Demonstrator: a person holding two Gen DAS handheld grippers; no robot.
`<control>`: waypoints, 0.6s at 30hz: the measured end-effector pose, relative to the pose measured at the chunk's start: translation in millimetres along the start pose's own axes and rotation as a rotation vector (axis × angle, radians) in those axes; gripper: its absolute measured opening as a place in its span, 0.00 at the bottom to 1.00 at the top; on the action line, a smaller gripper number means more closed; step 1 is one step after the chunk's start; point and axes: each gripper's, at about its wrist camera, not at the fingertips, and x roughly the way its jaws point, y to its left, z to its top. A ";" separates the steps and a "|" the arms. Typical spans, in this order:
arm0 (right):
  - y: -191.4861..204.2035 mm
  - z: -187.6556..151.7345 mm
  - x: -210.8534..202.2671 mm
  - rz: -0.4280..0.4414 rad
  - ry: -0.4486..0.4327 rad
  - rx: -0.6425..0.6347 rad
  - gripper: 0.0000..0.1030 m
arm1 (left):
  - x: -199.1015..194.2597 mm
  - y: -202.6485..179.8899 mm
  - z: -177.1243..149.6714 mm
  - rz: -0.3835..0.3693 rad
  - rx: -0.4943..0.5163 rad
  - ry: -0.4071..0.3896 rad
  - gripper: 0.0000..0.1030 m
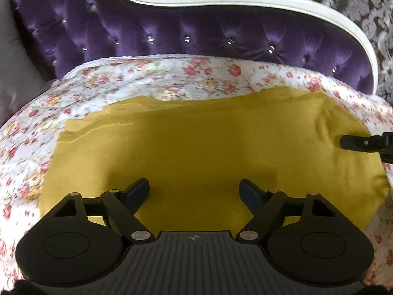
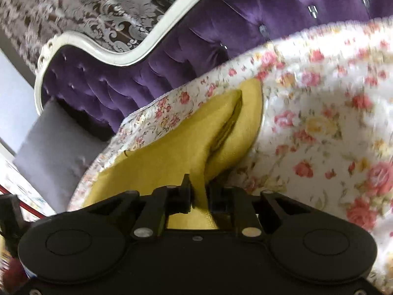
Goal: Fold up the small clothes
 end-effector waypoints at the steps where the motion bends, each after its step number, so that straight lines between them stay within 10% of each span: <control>1: 4.5 1.2 -1.1 0.003 -0.001 -0.005 0.22 | -2.6 3.0 -0.8 0.003 -0.009 -0.009 0.77; 18: 155.8 -8.6 55.2 -0.110 0.079 -0.329 0.21 | -34.9 95.5 -19.2 -0.050 -0.204 -0.042 0.61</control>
